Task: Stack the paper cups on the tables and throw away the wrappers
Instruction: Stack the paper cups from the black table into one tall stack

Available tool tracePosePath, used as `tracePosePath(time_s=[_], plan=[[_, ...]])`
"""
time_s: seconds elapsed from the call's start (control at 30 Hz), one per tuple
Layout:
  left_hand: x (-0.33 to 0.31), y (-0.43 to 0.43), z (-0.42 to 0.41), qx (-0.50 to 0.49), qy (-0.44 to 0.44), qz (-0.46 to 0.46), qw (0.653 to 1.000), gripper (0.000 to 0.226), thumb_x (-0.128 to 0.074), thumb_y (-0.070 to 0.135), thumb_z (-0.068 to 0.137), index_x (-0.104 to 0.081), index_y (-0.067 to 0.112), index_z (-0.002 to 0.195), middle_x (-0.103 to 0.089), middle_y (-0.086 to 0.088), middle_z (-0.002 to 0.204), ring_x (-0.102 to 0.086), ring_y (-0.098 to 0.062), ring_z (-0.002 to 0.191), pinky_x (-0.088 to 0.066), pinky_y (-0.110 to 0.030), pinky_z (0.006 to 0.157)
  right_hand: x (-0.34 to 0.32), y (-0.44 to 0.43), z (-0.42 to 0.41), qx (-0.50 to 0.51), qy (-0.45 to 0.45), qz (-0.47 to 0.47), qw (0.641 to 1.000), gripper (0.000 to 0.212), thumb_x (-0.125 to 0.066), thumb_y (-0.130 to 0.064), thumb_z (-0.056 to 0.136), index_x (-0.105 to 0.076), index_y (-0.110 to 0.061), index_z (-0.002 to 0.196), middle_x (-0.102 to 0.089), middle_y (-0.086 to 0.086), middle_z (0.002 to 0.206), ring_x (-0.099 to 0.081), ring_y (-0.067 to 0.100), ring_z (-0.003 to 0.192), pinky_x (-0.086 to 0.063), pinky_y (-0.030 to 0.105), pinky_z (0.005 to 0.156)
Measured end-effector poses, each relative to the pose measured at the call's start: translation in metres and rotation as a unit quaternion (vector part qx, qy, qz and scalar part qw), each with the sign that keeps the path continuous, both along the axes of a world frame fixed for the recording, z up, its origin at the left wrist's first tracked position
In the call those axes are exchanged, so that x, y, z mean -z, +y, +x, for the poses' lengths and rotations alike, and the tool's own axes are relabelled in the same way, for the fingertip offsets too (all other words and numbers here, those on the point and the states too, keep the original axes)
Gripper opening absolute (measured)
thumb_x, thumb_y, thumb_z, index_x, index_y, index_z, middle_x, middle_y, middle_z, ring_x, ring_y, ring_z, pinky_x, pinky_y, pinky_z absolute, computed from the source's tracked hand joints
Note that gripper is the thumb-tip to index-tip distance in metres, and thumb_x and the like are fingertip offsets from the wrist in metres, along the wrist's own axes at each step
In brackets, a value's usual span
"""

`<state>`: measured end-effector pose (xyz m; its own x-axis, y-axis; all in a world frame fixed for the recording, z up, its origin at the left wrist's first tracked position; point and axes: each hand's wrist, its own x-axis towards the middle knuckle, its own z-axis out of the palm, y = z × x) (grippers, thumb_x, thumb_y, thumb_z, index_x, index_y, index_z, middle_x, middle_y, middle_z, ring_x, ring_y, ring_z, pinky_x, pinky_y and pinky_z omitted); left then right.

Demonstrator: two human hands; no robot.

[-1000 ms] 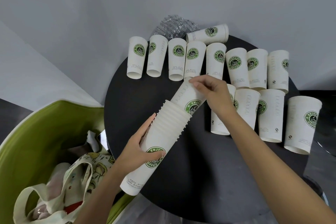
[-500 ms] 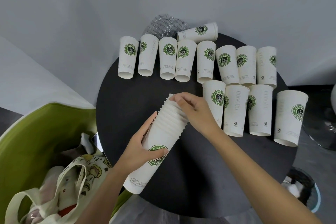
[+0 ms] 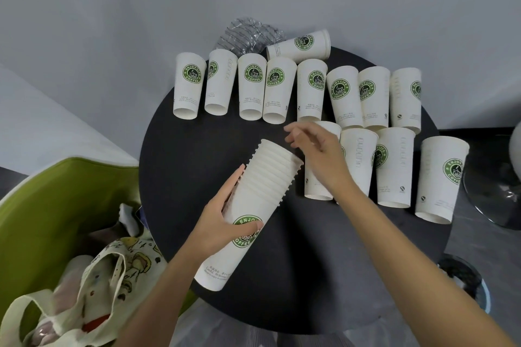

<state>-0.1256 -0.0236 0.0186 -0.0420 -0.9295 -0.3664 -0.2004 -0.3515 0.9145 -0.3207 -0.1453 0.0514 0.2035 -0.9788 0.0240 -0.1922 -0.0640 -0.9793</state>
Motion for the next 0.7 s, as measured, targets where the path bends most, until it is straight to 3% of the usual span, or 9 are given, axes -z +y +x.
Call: tracePosePath(time_s=[0.13,0.3,0.43,0.57,0.7], plan=[[0.006,-0.001,0.000,-0.014,-0.009,-0.001,1.000,0.102,-0.084,0.007,0.071,-0.028,0.061,0.136,-0.050,0.022,0.140,-0.055,-0.008,0.125,-0.052,-0.030,0.098,0.015,-0.034,-0.025,0.034,0.078,-0.006,0.996,0.018,-0.051,-0.011,0.094,-0.068,-0.015,0.097,-0.066,-0.007,0.086,-0.060,-0.002,0.081,-0.045,0.016,0.076],[0.010,-0.003,-0.002,-0.022,-0.019,0.005,1.000,0.101,-0.084,0.009,0.072,-0.027,0.066,0.133,-0.050,0.021,0.140,-0.055,-0.007,0.124,-0.052,-0.028,0.097,0.033,-0.068,-0.049,0.015,0.200,-0.001,0.980,0.016,-0.051,-0.020,0.095,-0.066,-0.016,0.099,-0.064,0.000,0.105,-0.056,0.014,0.092,-0.044,0.028,0.083],[0.013,-0.006,-0.007,-0.028,-0.032,0.003,0.999,0.101,-0.085,0.013,0.072,-0.025,0.063,0.135,-0.048,0.020,0.142,-0.053,-0.009,0.126,-0.051,-0.030,0.098,0.041,-0.087,-0.059,-0.021,0.270,-0.020,0.963,0.019,-0.053,-0.015,0.094,-0.066,-0.012,0.106,-0.058,0.007,0.109,-0.051,0.012,0.093,-0.032,0.016,0.081],[0.014,-0.010,-0.011,-0.032,-0.033,0.002,0.999,0.101,-0.086,0.015,0.071,-0.025,0.067,0.132,-0.049,0.021,0.141,-0.055,-0.009,0.125,-0.052,-0.030,0.097,0.046,-0.100,-0.061,-0.038,0.309,0.005,0.950,0.019,-0.053,-0.014,0.094,-0.066,-0.012,0.107,-0.057,0.010,0.111,-0.054,0.020,0.106,-0.035,0.022,0.089],[0.014,-0.011,-0.015,-0.032,-0.034,-0.004,0.999,0.101,-0.085,0.013,0.072,-0.024,0.067,0.132,-0.049,0.022,0.140,-0.056,-0.005,0.122,-0.053,-0.020,0.088,0.049,-0.105,-0.061,-0.072,0.318,0.053,0.944,0.015,-0.052,-0.016,0.094,-0.066,-0.017,0.100,-0.058,0.006,0.119,-0.055,0.018,0.113,-0.040,0.028,0.092]])
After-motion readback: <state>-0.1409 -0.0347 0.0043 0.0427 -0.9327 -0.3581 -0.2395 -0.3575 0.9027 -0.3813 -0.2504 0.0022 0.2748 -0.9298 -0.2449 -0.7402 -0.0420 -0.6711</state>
